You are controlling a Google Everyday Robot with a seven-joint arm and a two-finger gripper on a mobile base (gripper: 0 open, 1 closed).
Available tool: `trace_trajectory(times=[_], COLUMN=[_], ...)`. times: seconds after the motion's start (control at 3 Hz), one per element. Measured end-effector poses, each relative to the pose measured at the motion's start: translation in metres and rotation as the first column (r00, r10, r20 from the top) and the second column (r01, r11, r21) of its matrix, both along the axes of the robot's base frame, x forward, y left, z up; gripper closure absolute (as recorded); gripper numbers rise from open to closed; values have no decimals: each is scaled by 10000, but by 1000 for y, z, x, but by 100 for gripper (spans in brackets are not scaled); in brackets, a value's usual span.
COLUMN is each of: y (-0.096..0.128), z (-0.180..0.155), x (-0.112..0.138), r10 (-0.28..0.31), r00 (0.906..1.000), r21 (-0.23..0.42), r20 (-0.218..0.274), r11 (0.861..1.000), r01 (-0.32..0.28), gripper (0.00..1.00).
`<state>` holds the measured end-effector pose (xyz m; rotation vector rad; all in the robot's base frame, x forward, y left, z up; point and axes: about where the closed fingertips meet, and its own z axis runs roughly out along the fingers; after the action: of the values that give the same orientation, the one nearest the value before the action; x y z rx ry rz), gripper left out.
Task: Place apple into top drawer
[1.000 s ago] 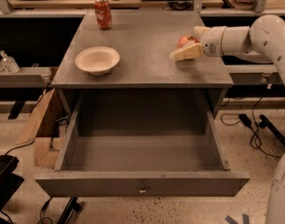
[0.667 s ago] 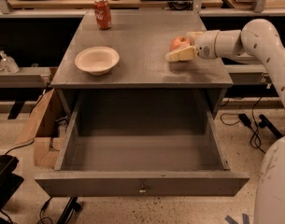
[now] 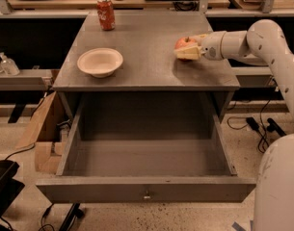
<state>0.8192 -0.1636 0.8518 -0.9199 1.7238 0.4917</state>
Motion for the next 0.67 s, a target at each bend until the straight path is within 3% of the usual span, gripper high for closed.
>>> trace_trajectory(times=[0.33, 0.67], y=[0, 10], z=[0, 11], x=[4, -2], r10=[-78, 161], r00=[10000, 9999], r21=[40, 51], r20=[-17, 28], r11=[10000, 9999], r01=[78, -161], gripper=[84, 100])
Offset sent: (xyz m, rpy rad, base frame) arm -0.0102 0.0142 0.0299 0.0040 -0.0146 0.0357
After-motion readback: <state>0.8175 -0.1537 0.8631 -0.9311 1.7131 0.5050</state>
